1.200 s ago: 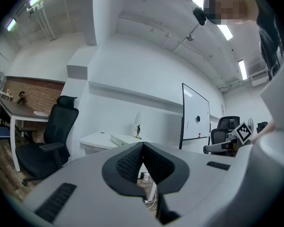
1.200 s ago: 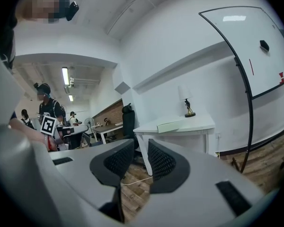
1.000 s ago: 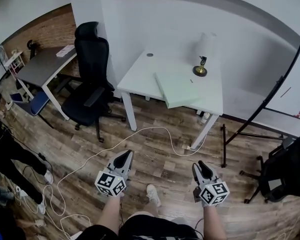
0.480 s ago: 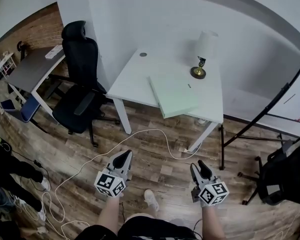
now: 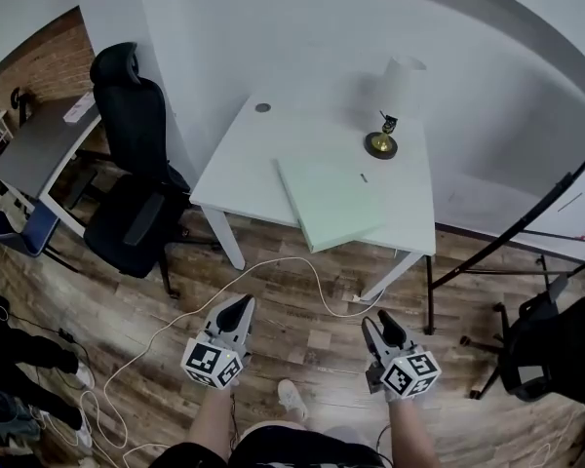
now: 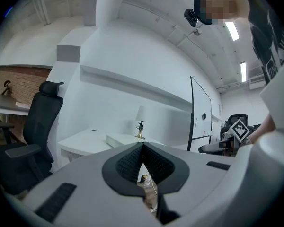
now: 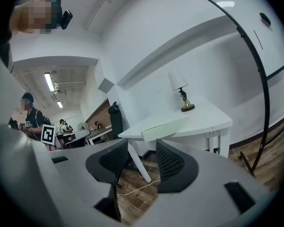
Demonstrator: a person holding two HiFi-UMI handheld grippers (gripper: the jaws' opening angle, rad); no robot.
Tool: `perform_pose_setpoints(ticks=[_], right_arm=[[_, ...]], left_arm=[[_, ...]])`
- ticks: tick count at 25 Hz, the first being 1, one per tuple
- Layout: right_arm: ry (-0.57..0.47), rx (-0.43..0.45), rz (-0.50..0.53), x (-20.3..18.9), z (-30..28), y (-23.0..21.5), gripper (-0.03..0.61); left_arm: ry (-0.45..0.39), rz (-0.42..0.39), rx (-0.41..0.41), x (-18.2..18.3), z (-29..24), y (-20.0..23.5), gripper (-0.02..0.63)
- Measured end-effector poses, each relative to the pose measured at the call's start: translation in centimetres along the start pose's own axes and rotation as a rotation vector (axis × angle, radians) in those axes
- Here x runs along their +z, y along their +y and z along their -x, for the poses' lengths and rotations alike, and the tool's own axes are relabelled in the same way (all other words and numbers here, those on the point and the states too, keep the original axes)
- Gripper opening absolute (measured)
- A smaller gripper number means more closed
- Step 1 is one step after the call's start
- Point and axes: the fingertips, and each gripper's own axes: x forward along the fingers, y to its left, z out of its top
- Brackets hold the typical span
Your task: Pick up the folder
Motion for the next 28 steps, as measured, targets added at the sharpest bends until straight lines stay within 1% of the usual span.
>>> perform_pose_setpoints(ticks=[5, 12, 18, 23, 28], right_arm=[[0.013, 0.012, -0.056, -0.2, -3.5, -0.7, 0.193], [0.055, 0.046, -0.082, -0.5, -7.0, -0.7, 0.207], [0.081, 0.083, -0.126, -0.6, -10.4, -1.3, 0.219], [0.115, 0.122, -0.163, -0.5, -13.5, -1.8, 0.23], [0.148, 0.152, -0.245, -0.4, -16.6, -2.6, 0.245]], left_arm=[[-0.003, 0.007, -0.014, -0.3, -2.5, 1.2, 0.014], [0.013, 0.021, -0.017, -1.4, -4.3, 2.0, 0.014], [0.006, 0.026, 0.017, -1.8, -5.9, 2.9, 0.014], [-0.003, 0.041, 0.064, -1.9, -7.3, 3.5, 0.014], [0.007, 0.05, 0.105, -2.0, -9.1, 4.5, 0.014]])
